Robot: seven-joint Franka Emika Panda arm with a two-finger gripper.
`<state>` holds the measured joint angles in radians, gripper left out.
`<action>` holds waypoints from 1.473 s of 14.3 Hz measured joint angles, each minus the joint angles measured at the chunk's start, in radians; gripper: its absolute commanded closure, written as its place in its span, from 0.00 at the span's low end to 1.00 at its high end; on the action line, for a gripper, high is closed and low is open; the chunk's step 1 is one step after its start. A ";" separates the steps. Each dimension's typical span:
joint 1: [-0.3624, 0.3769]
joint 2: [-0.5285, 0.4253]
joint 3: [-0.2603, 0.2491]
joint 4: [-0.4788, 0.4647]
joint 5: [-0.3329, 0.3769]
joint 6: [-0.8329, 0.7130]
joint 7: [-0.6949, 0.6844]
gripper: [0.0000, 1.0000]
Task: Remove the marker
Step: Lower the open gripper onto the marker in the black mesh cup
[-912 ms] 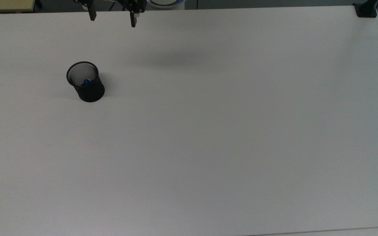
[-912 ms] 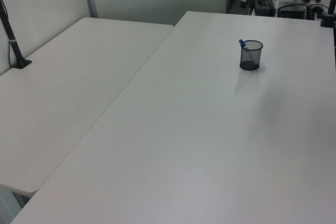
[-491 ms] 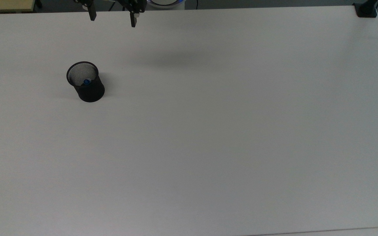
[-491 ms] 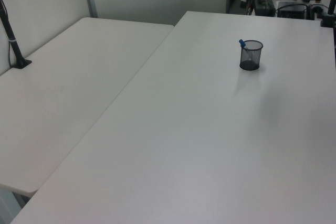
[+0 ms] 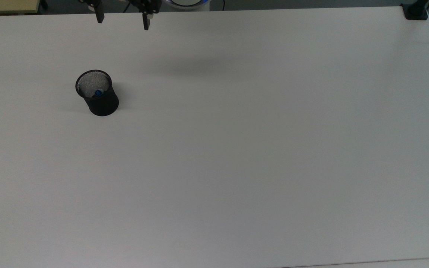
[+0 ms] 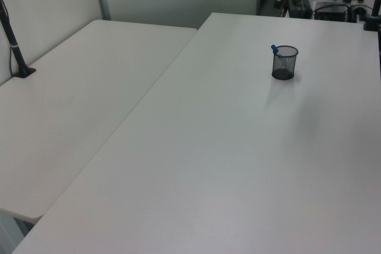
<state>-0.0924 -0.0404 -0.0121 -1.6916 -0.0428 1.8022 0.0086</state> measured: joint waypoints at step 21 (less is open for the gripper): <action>-0.087 0.176 -0.081 -0.381 0.002 0.707 -0.301 0.88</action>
<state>-0.1795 0.1351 -0.0933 -2.0727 -0.0407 2.5093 -0.2925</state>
